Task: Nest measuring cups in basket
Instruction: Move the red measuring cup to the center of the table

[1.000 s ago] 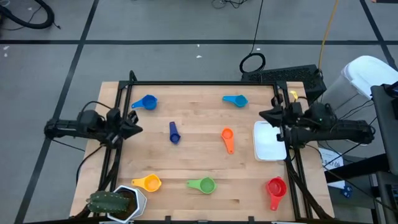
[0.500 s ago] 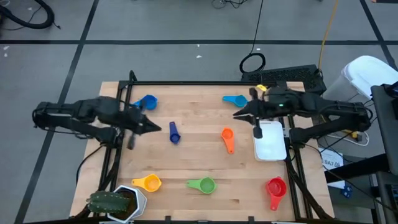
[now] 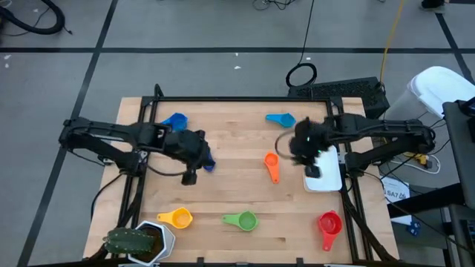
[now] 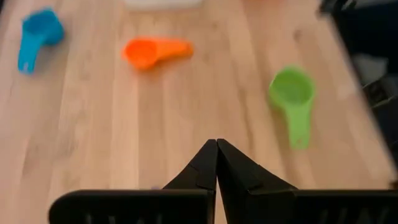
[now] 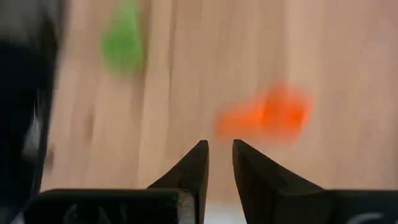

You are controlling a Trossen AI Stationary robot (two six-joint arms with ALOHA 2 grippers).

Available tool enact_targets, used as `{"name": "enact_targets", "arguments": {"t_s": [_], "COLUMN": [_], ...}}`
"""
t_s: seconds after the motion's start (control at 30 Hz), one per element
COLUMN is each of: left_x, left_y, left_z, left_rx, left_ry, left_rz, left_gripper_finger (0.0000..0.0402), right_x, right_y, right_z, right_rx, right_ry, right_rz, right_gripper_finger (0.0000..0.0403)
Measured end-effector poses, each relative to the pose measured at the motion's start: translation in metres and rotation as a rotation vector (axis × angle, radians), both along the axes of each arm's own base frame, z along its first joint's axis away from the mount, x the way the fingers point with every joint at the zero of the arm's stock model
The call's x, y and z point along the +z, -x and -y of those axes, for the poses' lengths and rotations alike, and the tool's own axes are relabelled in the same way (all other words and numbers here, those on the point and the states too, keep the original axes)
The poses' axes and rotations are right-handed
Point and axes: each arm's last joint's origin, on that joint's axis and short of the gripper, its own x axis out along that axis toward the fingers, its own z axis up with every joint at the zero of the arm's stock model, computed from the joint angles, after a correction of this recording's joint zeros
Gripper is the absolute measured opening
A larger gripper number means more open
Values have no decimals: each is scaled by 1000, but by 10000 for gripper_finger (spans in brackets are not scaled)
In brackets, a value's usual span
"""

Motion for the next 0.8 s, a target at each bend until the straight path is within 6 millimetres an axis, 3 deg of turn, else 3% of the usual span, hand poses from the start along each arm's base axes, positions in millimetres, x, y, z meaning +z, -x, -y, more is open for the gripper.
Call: {"name": "enact_targets", "arguments": {"t_s": [0.13,0.3,0.57,0.8], "left_x": [-8,-5,-2,-2], "left_y": [-5,-8,-11,-11], "left_z": [-1,-1,-1,0], "left_rx": [36,39,39,38], "left_ry": [-64,-70,-65,-61], "left_rz": [-45,3,48,50], "left_gripper_finger": [10,10,10,10], "right_x": [-9,-10,-35,-70], "right_y": [22,31,18,18], "right_z": [-19,-56,-124,-173], "right_rx": [1,23,44,99], "right_ry": [34,11,6,80], "right_rz": [-279,-335,-389,-505], "right_gripper_finger": [86,113,158,162]}}
